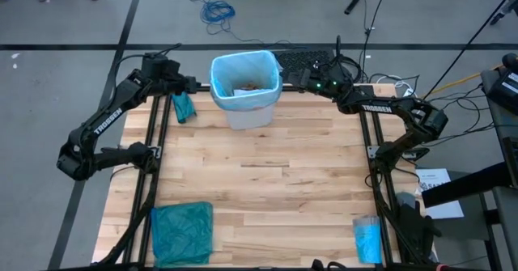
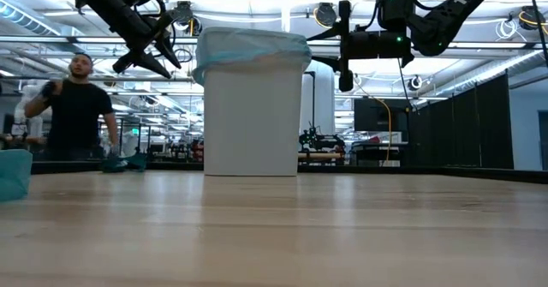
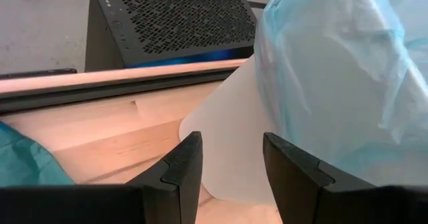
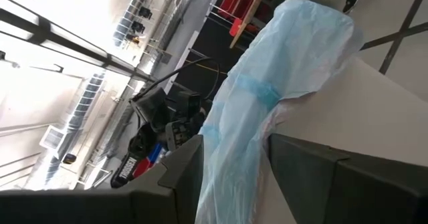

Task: Place trash/remove bag and relplace
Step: Remove the blue trash bag from the white trash bin

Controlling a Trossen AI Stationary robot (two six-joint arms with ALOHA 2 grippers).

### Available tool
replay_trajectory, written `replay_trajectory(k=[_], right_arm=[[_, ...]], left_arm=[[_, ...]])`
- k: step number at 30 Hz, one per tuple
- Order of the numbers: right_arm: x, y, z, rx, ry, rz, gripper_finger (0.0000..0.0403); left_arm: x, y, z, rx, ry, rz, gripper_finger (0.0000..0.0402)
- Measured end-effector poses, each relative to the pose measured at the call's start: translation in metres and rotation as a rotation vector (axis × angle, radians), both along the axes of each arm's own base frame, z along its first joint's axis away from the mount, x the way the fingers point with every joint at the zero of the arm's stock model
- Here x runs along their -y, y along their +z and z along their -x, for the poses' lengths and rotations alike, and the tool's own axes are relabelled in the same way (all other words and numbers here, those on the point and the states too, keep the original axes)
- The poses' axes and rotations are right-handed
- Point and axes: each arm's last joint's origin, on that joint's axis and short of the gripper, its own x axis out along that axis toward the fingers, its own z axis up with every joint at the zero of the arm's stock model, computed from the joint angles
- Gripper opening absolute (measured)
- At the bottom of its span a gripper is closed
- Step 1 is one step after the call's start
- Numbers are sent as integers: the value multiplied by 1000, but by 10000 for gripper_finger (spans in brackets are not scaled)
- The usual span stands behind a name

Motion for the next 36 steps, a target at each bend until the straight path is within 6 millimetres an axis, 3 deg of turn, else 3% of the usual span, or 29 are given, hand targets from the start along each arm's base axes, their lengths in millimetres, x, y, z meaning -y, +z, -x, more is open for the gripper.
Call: replay_trajectory(k=[3, 10, 16, 21, 24, 29, 36], right_arm=[[0, 0, 0, -1, 0, 4, 160], [0, 0, 0, 1, 0, 5, 160], [0, 1, 0, 11, 1, -5, 160], [0, 1, 0, 12, 2, -8, 160], [0, 1, 0, 15, 3, -13, 160], [0, 1, 0, 15, 3, -15, 160], [0, 1, 0, 15, 2, -15, 160]], left_arm=[[-2, -8, -2, 39, -32, 62, 153], [-8, -52, -2, 201, -36, 198, 153], [-14, -65, 0, 457, -60, 221, 153], [-14, -81, 14, 539, -10, 291, 153], [-12, -82, 17, 565, -26, 288, 153], [-6, -65, 19, 614, -107, 178, 153], [-5, -66, 19, 608, -103, 199, 153]])
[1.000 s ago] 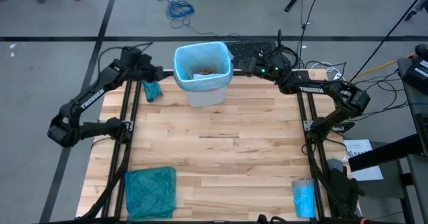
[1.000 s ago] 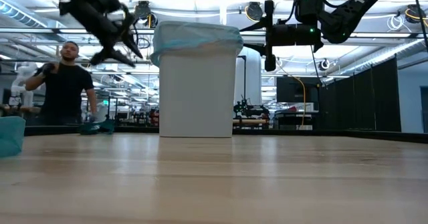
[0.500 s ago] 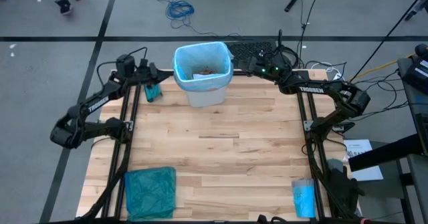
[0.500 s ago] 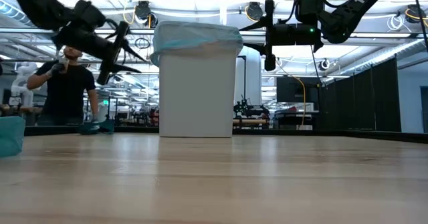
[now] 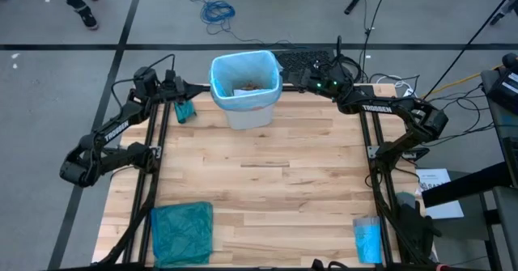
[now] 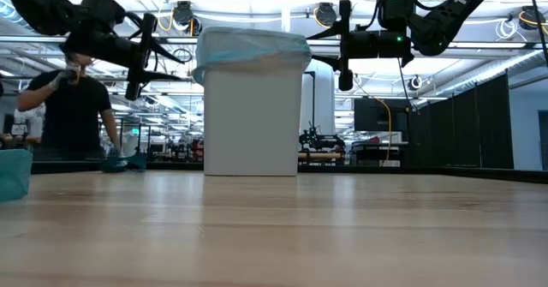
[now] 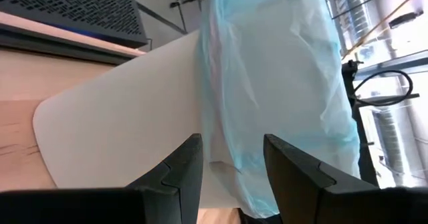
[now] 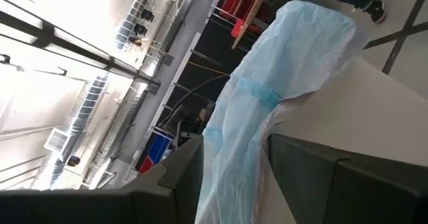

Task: Place trash/remove bag and relplace
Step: Remove the blue trash bag from the white trash bin

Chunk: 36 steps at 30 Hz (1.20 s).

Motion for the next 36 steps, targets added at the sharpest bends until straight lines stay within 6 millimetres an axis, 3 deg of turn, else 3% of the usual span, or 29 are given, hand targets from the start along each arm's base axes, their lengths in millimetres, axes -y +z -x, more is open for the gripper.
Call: replay_trajectory(k=[36], right_arm=[[0, 0, 0, -1, -6, 7, 160]], left_arm=[[10, -1, -22, -41, -35, -64, 153]])
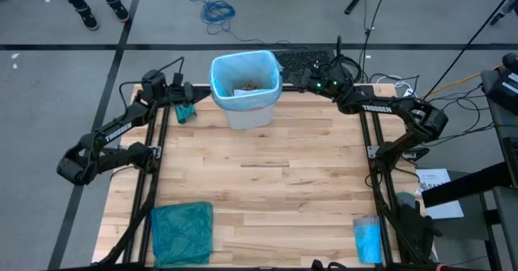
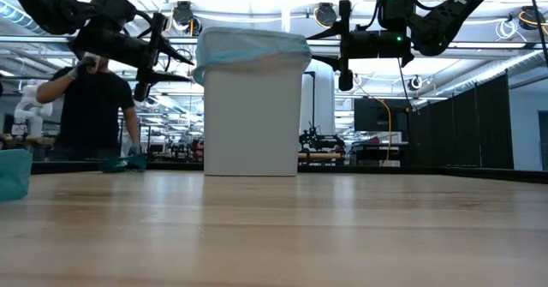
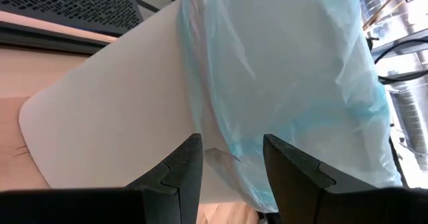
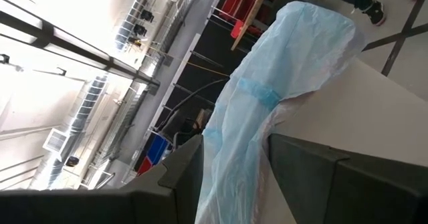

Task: Place trash/remove bag and relplace
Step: Remove the blue trash bag from the white trash bin

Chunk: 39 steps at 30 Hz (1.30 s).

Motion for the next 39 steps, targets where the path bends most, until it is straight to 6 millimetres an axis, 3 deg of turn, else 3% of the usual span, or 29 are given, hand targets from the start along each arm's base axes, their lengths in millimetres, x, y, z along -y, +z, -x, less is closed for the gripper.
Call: replay_trajectory(k=[30, 39], right_arm=[[0, 0, 0, -4, 0, 6, 160], [0, 0, 0, -5, -1, 9, 160]], left_arm=[[-1, 1, -1, -14, 43, -53, 153], [-5, -7, -6, -39, 32, -18, 153]])
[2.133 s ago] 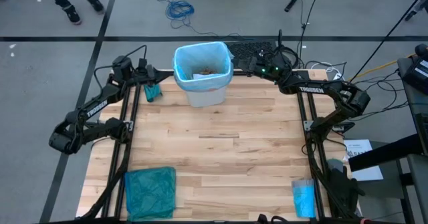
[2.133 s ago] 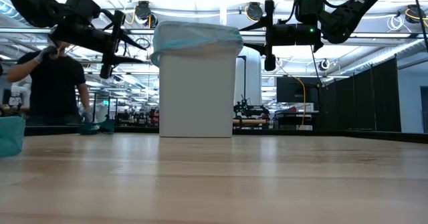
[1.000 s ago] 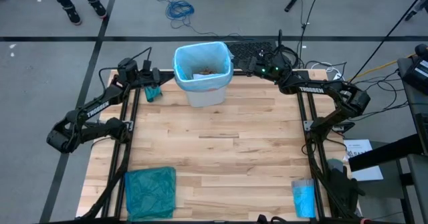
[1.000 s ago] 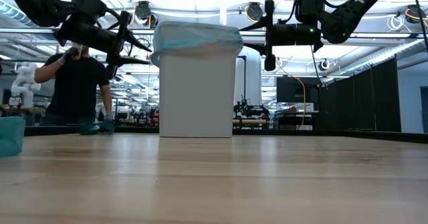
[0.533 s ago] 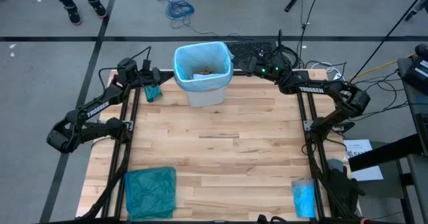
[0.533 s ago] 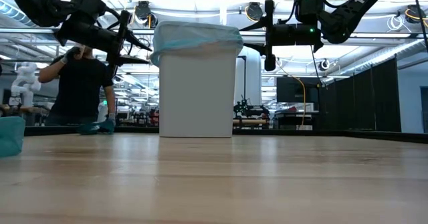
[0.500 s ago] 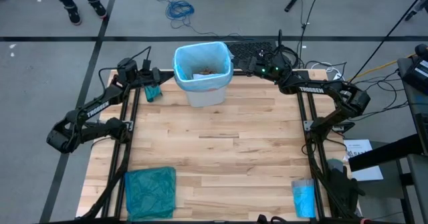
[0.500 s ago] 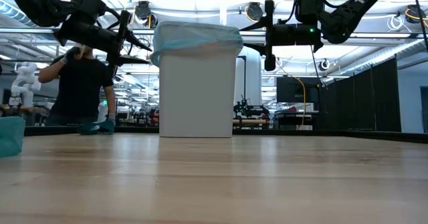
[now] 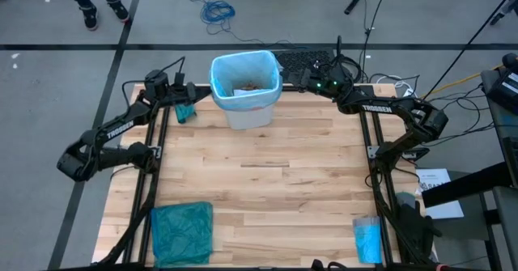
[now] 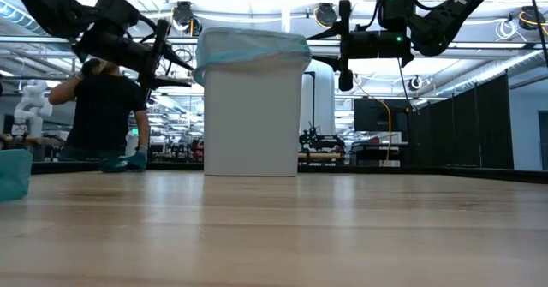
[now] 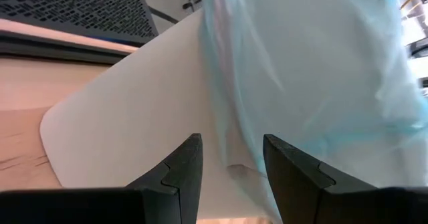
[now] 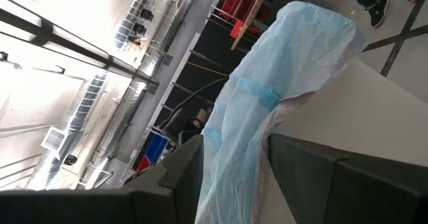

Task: Place trash/remove bag and relplace
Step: Remove the blue trash bag from the white trash bin

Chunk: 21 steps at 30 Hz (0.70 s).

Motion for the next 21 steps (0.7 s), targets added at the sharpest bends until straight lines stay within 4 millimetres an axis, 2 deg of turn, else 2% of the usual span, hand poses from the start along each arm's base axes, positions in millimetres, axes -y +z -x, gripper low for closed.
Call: replay_trajectory(k=[4, 7, 10, 13, 15, 21], right_arm=[[0, 0, 0, 0, 0, 0, 160], [0, 0, 0, 0, 0, -1, 160], [0, 0, 0, 2, 1, -8, 159], [0, 0, 0, 2, 1, -8, 152], [0, 0, 0, 2, 1, -8, 138], [0, 0, 0, -2, 0, 3, 58]], left_arm=[[0, -2, -3, -19, 11, -13, 151], [-1, -1, -4, -22, 34, -31, 134], [-1, 2, -4, -1, 32, -64, 94], [-2, 5, -5, 17, 30, -89, 31], [-2, 6, -5, 27, 29, -98, 9], [-1, 8, -5, 42, -2, -101, 2]])
